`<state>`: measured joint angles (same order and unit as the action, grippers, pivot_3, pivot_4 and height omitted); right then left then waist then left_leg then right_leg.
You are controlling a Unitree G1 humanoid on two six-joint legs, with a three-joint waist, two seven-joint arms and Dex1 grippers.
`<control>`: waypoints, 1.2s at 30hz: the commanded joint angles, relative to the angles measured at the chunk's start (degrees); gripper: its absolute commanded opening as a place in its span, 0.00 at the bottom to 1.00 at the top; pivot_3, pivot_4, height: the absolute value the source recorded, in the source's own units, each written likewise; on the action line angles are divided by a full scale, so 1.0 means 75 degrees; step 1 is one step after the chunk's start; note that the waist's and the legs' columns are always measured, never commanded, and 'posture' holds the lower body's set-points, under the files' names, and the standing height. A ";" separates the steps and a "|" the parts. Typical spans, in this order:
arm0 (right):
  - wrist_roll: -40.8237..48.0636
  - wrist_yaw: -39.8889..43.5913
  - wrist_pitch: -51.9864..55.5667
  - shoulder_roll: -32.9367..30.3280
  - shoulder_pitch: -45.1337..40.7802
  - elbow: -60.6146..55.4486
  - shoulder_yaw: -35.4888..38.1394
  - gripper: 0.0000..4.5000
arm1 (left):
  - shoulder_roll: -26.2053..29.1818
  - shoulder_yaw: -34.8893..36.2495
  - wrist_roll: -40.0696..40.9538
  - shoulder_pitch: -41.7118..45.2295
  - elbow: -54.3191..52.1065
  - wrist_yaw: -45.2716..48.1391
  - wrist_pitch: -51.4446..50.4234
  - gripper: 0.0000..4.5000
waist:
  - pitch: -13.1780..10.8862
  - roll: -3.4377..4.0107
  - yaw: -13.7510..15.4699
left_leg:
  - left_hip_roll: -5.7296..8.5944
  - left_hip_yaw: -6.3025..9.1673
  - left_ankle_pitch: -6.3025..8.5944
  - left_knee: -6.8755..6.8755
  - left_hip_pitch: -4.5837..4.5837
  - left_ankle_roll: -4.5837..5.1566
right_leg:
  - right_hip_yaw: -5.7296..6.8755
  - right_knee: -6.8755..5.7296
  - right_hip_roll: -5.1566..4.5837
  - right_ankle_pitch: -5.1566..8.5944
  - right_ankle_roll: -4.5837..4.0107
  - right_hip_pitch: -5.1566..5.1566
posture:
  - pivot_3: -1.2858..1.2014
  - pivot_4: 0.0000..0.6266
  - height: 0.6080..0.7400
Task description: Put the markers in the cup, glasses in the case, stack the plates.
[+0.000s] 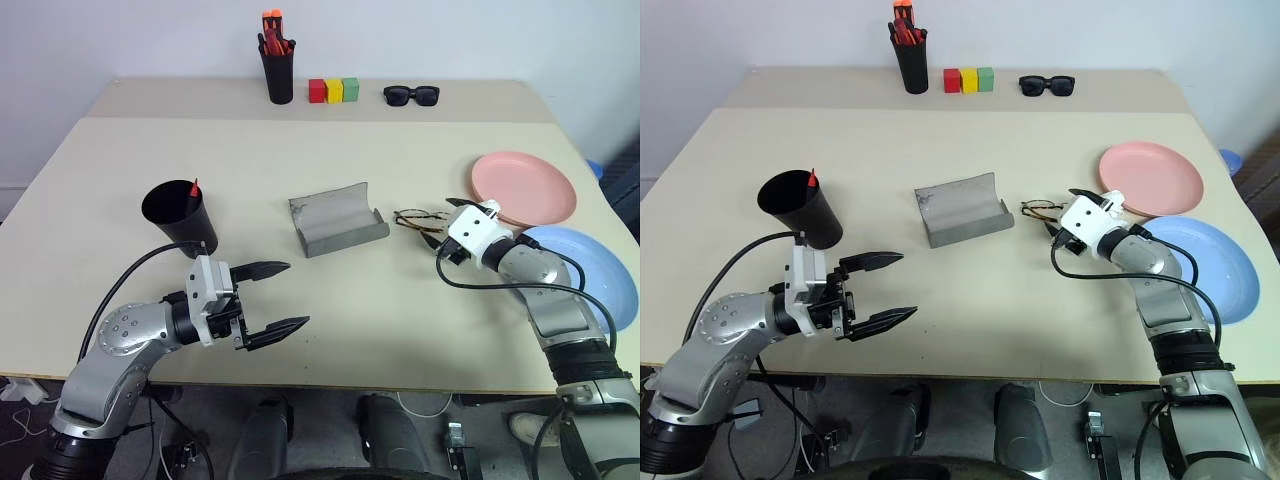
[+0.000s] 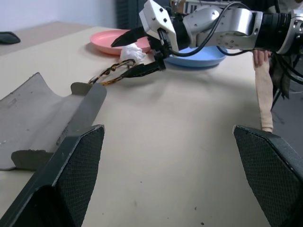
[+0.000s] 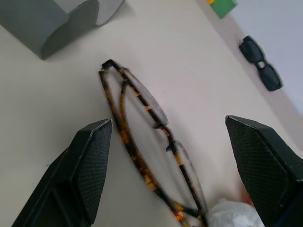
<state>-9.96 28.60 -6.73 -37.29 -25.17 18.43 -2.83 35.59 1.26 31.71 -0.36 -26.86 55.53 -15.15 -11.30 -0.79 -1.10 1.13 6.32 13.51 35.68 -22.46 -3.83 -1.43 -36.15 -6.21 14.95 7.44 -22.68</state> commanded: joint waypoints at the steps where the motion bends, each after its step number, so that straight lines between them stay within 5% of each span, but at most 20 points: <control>1: -0.0189 -0.0363 -0.0335 0.0028 -0.0310 0.0323 0.0040 0.86 | -0.0016 0.0107 -0.0011 -0.0065 -0.0199 -0.0068 0.0160 1.00 | 0.0000 0.0000 0.0000 | 0.0000 0.0001 0.0000 0.0000 0.0000 0.0000 | 0.0000 -0.0001 0.0000 0.0000 0.0000 0.0000 | 0.52 0.24 1.00; 11: -0.0298 -0.0438 -0.0647 0.0065 -0.0529 0.0813 -0.0049 0.86 | 0.0027 0.0131 -0.0012 -0.0134 -0.0264 -0.0187 0.0190 1.00 | 0.0000 0.0000 -0.0001 | 0.0000 0.0001 0.0000 -0.0002 0.0000 0.0000 | 0.0000 0.0000 0.0000 0.0000 0.0001 0.0000 | 0.52 0.24 1.00; 14: -0.0294 -0.0454 -0.0672 0.0080 -0.0575 0.0879 -0.0076 0.68 | 0.0032 0.0134 -0.0015 -0.0135 -0.0269 -0.0199 0.0187 1.00 | 0.0000 0.0000 -0.0005 | 0.0000 0.0001 0.0000 -0.0003 0.0000 0.0000 | 0.0000 0.0000 0.0000 -0.0001 0.0001 -0.0001 | 0.52 0.24 1.00; 20: -0.0330 -0.0480 -0.0683 0.0089 -0.0587 0.0893 -0.0114 0.02 | 0.0063 0.0164 0.0022 -0.0222 -0.0375 -0.0256 0.0169 1.00 | 0.0000 0.0000 -0.0005 | 0.0000 0.0001 0.0000 -0.0003 0.0000 0.0000 | 0.0000 0.0000 0.0000 0.0000 0.0001 -0.0001 | 0.52 0.24 1.00; 36: -0.0233 -0.0238 -0.0470 0.0151 -0.0539 0.0812 -0.0112 0.02 | 0.0071 0.0147 0.0056 -0.0385 -0.0513 -0.0377 0.0145 1.00 | 0.0000 0.0000 -0.0008 | 0.0000 0.0001 0.0000 -0.0002 0.0000 0.0000 | 0.0000 0.0000 0.0000 0.0000 0.0000 0.0000 | 0.52 0.24 1.00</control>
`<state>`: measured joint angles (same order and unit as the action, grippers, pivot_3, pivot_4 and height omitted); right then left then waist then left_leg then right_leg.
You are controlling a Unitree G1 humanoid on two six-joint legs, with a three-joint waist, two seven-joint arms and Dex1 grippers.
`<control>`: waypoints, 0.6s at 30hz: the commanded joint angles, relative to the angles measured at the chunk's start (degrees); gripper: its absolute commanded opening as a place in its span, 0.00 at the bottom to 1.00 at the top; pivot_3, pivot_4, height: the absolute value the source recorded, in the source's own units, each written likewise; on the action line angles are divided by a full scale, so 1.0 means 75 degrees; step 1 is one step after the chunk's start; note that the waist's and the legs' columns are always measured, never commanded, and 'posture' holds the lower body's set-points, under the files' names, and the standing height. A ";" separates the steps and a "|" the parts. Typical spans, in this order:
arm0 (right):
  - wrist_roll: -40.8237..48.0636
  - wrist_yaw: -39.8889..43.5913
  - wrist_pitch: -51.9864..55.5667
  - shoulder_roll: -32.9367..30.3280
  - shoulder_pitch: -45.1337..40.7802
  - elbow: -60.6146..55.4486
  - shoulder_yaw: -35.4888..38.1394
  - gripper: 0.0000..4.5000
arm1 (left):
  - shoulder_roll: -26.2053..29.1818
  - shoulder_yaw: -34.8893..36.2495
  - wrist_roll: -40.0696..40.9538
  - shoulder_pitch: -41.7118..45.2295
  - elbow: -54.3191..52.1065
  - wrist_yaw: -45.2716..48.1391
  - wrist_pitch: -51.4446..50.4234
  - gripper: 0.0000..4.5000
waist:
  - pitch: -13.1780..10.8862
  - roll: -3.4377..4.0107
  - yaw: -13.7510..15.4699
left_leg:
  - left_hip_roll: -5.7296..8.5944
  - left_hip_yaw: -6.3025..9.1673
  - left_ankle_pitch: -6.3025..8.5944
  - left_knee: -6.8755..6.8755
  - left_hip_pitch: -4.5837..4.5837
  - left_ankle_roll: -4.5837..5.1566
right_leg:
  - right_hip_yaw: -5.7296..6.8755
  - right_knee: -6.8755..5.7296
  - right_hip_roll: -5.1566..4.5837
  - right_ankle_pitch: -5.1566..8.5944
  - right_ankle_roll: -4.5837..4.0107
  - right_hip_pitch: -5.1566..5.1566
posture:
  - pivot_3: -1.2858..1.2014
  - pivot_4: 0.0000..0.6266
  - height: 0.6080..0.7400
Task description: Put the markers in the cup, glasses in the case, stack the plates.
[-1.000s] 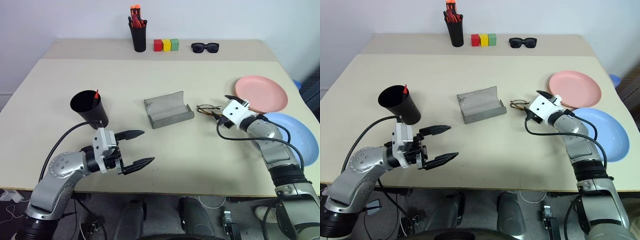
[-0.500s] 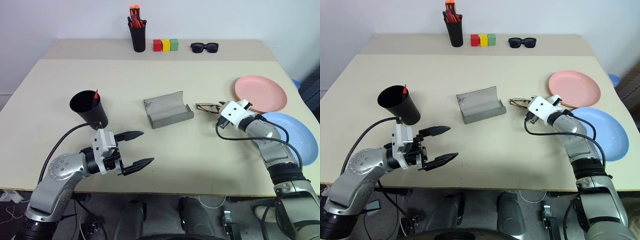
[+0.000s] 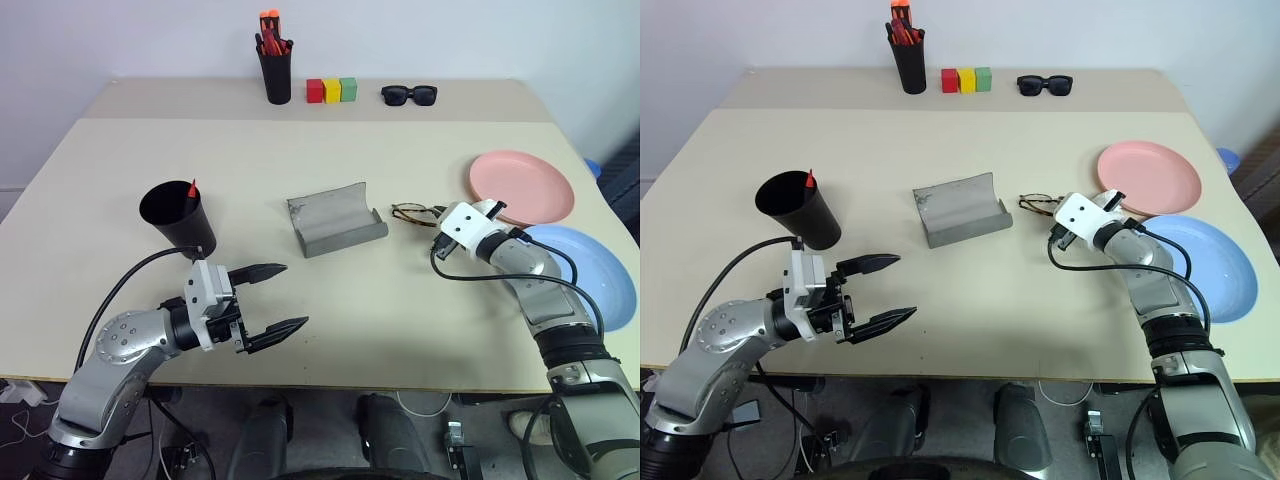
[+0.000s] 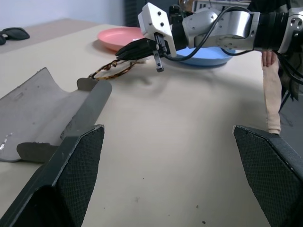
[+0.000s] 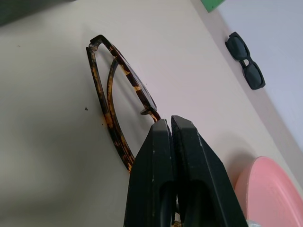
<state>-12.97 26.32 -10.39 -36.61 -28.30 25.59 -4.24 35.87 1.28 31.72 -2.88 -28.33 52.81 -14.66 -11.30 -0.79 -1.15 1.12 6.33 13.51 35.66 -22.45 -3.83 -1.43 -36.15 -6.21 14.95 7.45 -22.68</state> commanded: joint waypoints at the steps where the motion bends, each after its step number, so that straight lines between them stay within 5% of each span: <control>1: 0.0191 0.0085 0.0033 0.0079 -0.0125 -0.0146 0.0083 0.02 | 0.0033 0.0143 0.0054 -0.0053 -0.0320 -0.0021 0.0082 1.00 | 0.0000 0.0000 -0.0001 | 0.0000 0.0000 0.0000 0.0000 0.0000 0.0000 | 0.0000 0.0000 0.0000 0.0000 0.0000 0.0000 | 0.52 0.24 1.00; 5: 0.0176 0.0083 0.0026 0.0135 -0.0165 -0.0112 0.0081 0.19 | 0.0036 0.0143 0.0047 -0.0040 -0.0303 -0.0034 0.0090 1.00 | 0.0000 0.0000 0.0002 | 0.0000 0.0000 0.0000 0.0000 0.0000 0.0000 | 0.0000 0.0000 0.0000 0.0000 0.0000 0.0000 | 0.52 0.24 1.00; 12: 0.0076 0.0068 -0.0048 0.0260 -0.0252 0.0026 -0.0009 0.98 | 0.0046 0.0159 0.0026 -0.0015 -0.0283 -0.0070 0.0105 1.00 | 0.0000 0.0000 0.0002 | 0.0000 0.0000 0.0000 0.0000 0.0000 0.0000 | 0.0000 0.0000 0.0000 0.0000 0.0000 0.0000 | 0.52 0.24 1.00; 18: -0.0092 -0.0114 -0.0219 0.0325 -0.0461 0.0305 -0.0125 1.00 | 0.0041 0.0178 0.0000 -0.0025 -0.0286 -0.0096 0.0137 1.00 | 0.0000 0.0000 -0.0004 | 0.0000 0.0000 0.0000 -0.0001 0.0001 0.0000 | 0.0000 0.0000 0.0000 0.0000 0.0000 0.0000 | 0.52 0.24 1.00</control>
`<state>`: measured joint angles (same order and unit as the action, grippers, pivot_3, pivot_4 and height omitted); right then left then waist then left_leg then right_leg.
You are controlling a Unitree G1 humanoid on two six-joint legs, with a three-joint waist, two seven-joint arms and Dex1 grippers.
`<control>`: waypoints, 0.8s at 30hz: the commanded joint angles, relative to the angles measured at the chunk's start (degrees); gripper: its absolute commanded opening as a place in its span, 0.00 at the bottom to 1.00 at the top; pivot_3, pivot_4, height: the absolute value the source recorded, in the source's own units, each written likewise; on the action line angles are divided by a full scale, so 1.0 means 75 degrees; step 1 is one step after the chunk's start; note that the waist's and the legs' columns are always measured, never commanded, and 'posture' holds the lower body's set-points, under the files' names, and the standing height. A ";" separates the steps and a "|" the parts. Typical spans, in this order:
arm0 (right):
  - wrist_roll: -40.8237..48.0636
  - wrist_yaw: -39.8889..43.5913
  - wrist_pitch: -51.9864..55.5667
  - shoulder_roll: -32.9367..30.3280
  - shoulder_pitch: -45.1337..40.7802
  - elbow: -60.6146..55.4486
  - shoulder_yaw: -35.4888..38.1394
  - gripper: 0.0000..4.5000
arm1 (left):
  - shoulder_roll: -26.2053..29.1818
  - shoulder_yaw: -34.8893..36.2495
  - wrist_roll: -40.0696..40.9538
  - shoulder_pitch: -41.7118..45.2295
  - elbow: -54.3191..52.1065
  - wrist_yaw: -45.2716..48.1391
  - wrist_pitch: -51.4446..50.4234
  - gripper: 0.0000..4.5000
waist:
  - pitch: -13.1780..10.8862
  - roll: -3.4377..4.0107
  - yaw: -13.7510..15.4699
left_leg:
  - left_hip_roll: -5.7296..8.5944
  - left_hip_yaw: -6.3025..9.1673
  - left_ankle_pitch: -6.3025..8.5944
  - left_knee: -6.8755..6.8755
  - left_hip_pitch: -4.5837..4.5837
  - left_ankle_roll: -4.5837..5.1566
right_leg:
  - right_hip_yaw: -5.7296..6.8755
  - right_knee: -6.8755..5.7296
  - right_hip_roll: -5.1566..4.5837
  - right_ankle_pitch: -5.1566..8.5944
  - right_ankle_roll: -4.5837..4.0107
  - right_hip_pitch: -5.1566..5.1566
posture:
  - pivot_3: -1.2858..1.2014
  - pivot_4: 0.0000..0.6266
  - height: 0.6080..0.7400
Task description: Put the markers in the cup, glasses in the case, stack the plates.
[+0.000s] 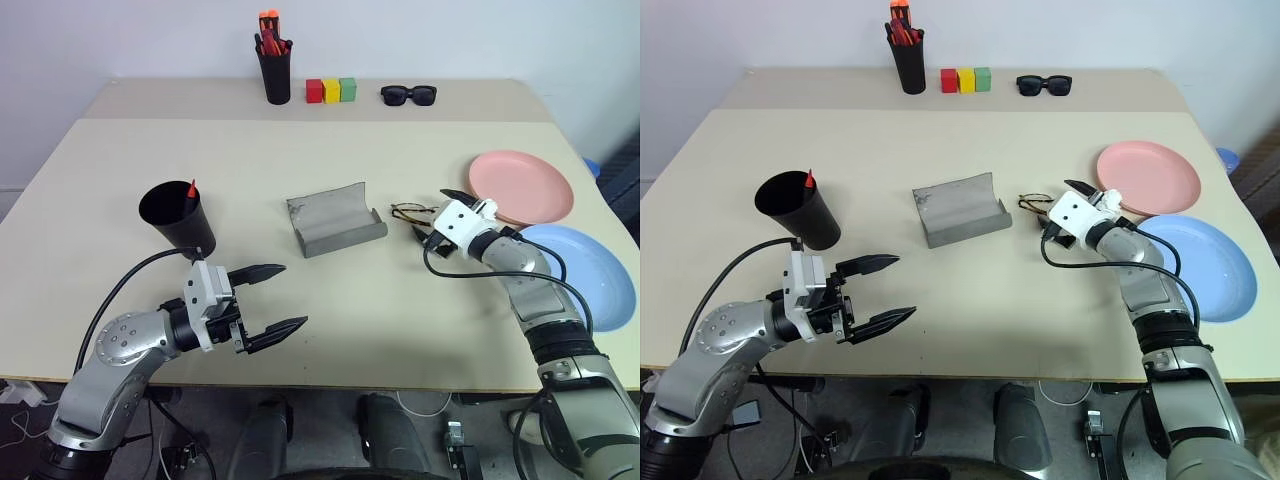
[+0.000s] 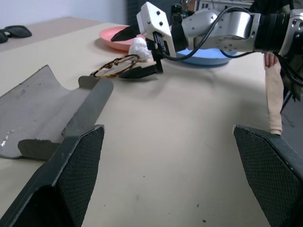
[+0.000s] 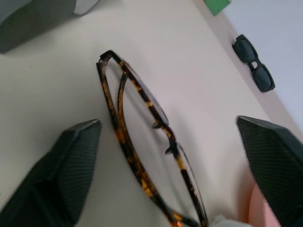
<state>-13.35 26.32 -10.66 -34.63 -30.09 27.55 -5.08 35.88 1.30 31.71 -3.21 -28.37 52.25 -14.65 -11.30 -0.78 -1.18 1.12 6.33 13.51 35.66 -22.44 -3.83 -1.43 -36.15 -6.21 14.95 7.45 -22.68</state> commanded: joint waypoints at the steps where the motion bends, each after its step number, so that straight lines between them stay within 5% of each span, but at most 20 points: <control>1: -0.0060 -0.0150 -0.0215 0.0065 -0.0257 0.0106 -0.0032 1.00 | 0.0034 0.0173 -0.0003 0.0019 -0.0287 -0.0034 0.0135 1.00 | 0.0000 0.0000 -0.0002 | 0.0000 0.0000 0.0000 0.0000 0.0000 0.0000 | 0.0000 0.0000 0.0000 0.0000 0.0000 0.0000 | 0.52 0.24 1.00; 24: 0.0192 -0.0122 -0.0248 -0.0293 -0.0339 0.0128 0.0308 1.00 | 0.0031 0.0178 -0.0003 -0.0075 -0.0338 -0.0080 0.0180 1.00 | 0.0000 0.0000 -0.0003 | 0.0000 0.0000 0.0000 0.0001 0.0000 0.0000 | -0.0001 0.0000 0.0000 0.0000 0.0000 0.0000 | 0.52 0.24 1.00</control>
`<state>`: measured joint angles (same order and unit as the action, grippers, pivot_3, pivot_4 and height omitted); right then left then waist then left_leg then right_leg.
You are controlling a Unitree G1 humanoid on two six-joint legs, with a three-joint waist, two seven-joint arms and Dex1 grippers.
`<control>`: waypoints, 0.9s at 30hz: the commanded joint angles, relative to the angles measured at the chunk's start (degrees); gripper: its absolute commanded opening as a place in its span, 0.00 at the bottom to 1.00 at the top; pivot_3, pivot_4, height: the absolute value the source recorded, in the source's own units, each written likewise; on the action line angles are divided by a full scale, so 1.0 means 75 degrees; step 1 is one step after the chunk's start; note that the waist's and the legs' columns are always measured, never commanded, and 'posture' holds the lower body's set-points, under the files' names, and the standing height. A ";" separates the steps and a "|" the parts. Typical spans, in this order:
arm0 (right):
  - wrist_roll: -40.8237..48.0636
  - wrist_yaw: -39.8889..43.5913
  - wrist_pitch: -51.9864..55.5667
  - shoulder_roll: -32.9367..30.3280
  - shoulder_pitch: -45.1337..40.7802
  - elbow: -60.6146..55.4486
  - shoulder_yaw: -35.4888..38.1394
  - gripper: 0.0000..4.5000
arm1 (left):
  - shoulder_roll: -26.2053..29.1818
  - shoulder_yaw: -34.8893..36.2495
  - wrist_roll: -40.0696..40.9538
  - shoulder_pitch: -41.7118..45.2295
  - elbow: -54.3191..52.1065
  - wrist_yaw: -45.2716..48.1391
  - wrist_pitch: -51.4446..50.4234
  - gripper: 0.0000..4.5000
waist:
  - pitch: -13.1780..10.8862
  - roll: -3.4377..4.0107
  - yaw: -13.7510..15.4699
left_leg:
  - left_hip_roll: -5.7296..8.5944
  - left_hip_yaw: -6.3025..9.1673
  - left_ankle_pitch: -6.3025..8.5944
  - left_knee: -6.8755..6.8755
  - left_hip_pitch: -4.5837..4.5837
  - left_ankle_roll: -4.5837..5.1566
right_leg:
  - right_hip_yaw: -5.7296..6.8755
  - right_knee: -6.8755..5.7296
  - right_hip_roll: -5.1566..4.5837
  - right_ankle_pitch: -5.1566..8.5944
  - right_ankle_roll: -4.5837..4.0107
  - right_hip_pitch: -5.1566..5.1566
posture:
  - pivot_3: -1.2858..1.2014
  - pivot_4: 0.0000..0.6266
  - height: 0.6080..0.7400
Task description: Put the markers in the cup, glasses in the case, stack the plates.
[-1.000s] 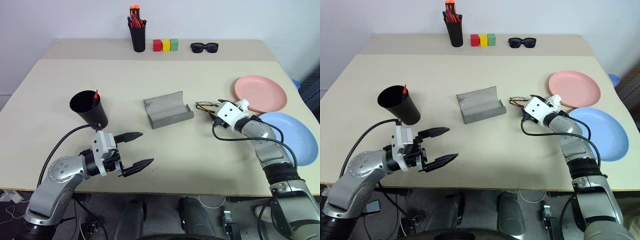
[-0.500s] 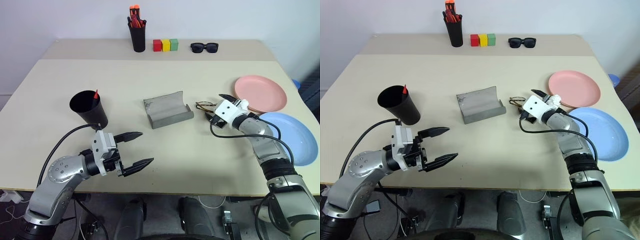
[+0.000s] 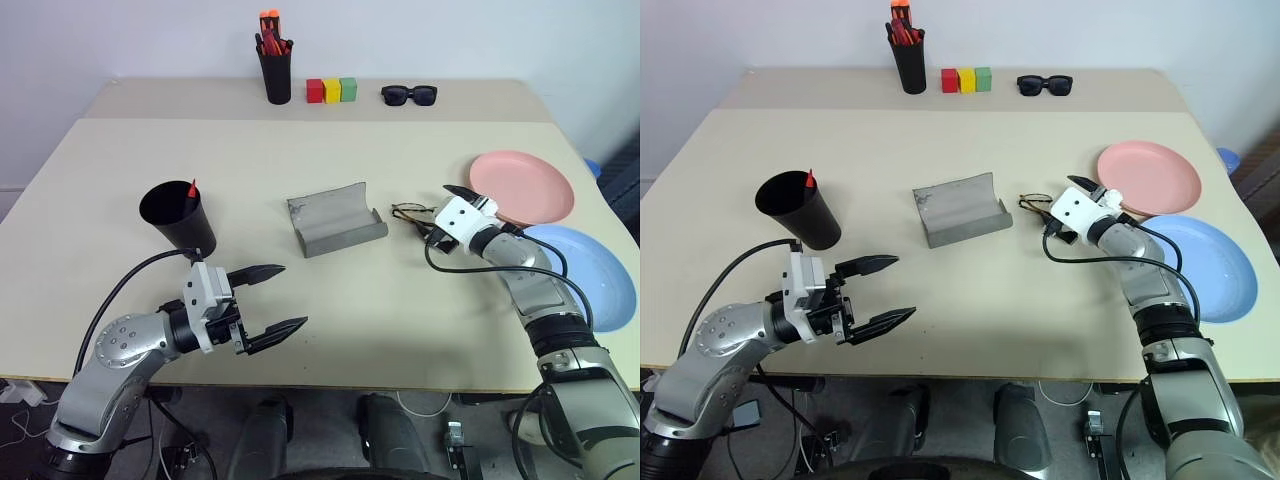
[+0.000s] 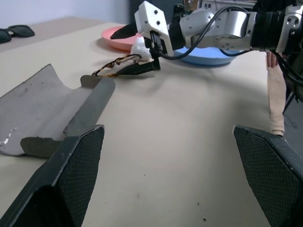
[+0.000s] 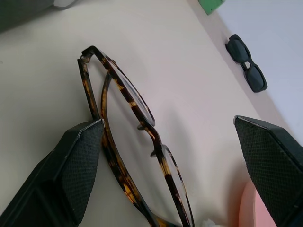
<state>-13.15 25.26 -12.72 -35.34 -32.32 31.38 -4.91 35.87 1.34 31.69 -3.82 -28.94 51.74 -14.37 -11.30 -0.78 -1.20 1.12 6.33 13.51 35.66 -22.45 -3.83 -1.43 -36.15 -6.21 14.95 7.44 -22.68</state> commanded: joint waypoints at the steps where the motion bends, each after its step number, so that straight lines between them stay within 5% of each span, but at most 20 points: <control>1: 0.0154 0.0008 0.0018 -0.0216 -0.0032 -0.0368 0.0281 1.00 | 0.0023 0.0160 -0.0009 0.0018 -0.0253 -0.0013 0.0150 1.00 | 0.0000 0.0000 0.0002 | 0.0000 0.0000 0.0000 0.0000 0.0000 0.0000 | 0.0001 0.0000 0.0000 0.0000 0.0000 0.0000 | 0.52 0.24 1.00; 9: -0.0130 -0.0177 -0.0155 -0.0160 -0.0159 -0.0024 0.0051 0.94 | -0.0012 0.0107 -0.0046 0.0040 -0.0222 -0.0017 0.0196 1.00 | 0.0000 0.0000 0.0000 | 0.0000 0.0000 0.0000 0.0000 0.0000 0.0000 | 0.0000 0.0000 0.0000 0.0000 0.0000 0.0000 | 0.52 0.24 1.00; 11: -0.0243 -0.0222 -0.0233 -0.0162 -0.0209 0.0095 -0.0030 0.80 | -0.0019 0.0109 -0.0045 0.0051 -0.0208 -0.0030 0.0187 1.00 | 0.0000 0.0000 0.0001 | 0.0000 0.0000 0.0000 0.0000 0.0000 0.0000 | 0.0001 0.0000 0.0000 0.0000 0.0000 0.0000 | 0.52 0.24 1.00; 18: -0.0497 -0.0469 -0.0448 -0.0123 -0.0418 0.0524 -0.0222 0.01 | -0.0046 0.0148 0.0009 0.0055 -0.0205 -0.0133 0.0124 1.00 | 0.0000 0.0000 -0.0004 | 0.0000 0.0000 0.0000 0.0000 0.0000 0.0000 | 0.0000 0.0000 0.0000 0.0000 0.0000 0.0000 | 0.52 0.24 1.00; 27: -0.0630 -0.0590 -0.0587 -0.0106 -0.0490 0.0685 -0.0300 0.01 | -0.0061 0.0147 0.0023 0.0066 -0.0204 -0.0199 0.0132 1.00 | 0.0000 0.0000 0.0001 | 0.0000 0.0000 0.0000 0.0000 0.0000 0.0000 | 0.0000 0.0000 0.0000 0.0000 -0.0001 0.0000 | 0.52 0.24 1.00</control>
<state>-17.82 21.58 -15.90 -35.98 -34.71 37.00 -7.59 35.64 1.34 31.64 -3.72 -28.93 50.44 -14.22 -11.30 -0.78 -1.19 1.13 6.33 13.51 35.66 -22.45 -3.83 -1.43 -36.15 -6.21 14.95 7.44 -22.68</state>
